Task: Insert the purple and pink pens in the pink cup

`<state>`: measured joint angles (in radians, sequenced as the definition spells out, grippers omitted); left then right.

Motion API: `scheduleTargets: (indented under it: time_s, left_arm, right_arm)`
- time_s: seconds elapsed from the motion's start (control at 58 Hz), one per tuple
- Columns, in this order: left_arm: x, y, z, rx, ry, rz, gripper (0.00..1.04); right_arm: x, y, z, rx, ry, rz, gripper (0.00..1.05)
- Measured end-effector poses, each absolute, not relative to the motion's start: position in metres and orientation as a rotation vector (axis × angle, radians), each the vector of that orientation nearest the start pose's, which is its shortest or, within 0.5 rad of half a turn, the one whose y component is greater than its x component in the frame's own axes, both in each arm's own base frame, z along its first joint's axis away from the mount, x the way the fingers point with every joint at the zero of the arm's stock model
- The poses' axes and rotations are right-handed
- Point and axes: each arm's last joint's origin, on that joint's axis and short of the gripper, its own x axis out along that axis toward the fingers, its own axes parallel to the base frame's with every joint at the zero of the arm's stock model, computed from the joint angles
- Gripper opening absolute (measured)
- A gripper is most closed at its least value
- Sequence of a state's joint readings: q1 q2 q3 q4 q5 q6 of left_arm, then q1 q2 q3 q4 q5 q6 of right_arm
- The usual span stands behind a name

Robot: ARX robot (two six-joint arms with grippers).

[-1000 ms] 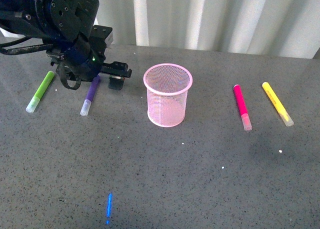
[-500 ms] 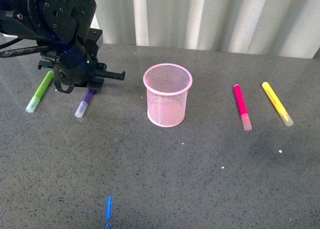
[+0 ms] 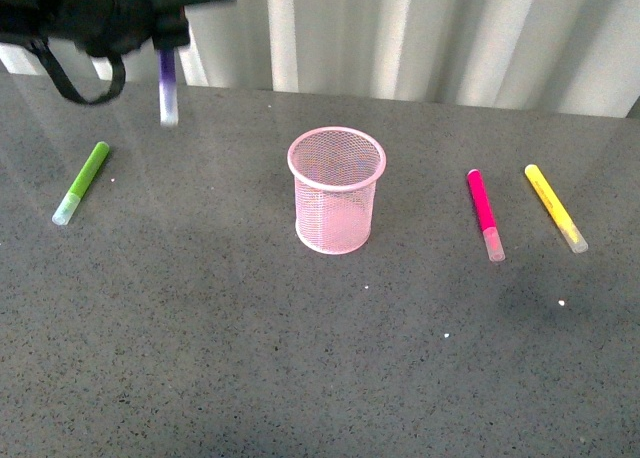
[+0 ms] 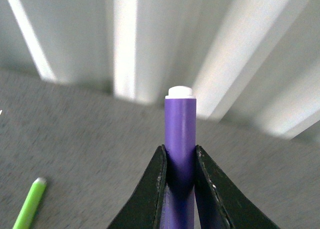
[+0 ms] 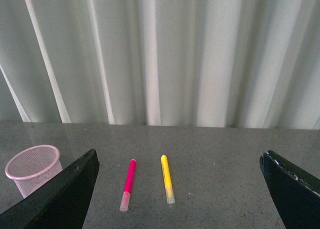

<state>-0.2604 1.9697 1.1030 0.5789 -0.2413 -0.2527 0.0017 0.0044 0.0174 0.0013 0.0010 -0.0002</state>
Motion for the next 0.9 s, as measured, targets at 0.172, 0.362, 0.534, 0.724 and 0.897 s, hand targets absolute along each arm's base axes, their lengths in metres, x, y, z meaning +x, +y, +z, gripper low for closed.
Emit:
scheduleTargets:
  time_s: [0.172, 0.362, 0.534, 0.724, 0.897]
  left_arm:
    - [0.358, -0.143, 0.202, -0.392, 0.004, -0.104, 0.13]
    - [0.332, -0.196, 0.178, -0.357, -0.125, -0.185, 0.13]
    - [0.332, -0.222, 0.141, -0.176, -0.164, -0.174, 0.13]
    - [0.332, -0.224, 0.120, -0.120, -0.126, -0.184, 0.13]
    - [0.334, -0.224, 0.103, -0.079, -0.085, -0.188, 0.13]
  right_arm:
    - [0.097, 0.000, 0.169, 0.000, -0.014, 0.001, 0.98]
    - [0.097, 0.000, 0.169, 0.000, -0.014, 0.001, 0.98]
    - [0.097, 0.000, 0.169, 0.000, -0.014, 0.001, 0.98]
    - [0.097, 0.000, 0.169, 0.000, -0.014, 0.001, 0.98]
    - [0.097, 0.000, 0.169, 0.000, -0.014, 0.001, 0.98]
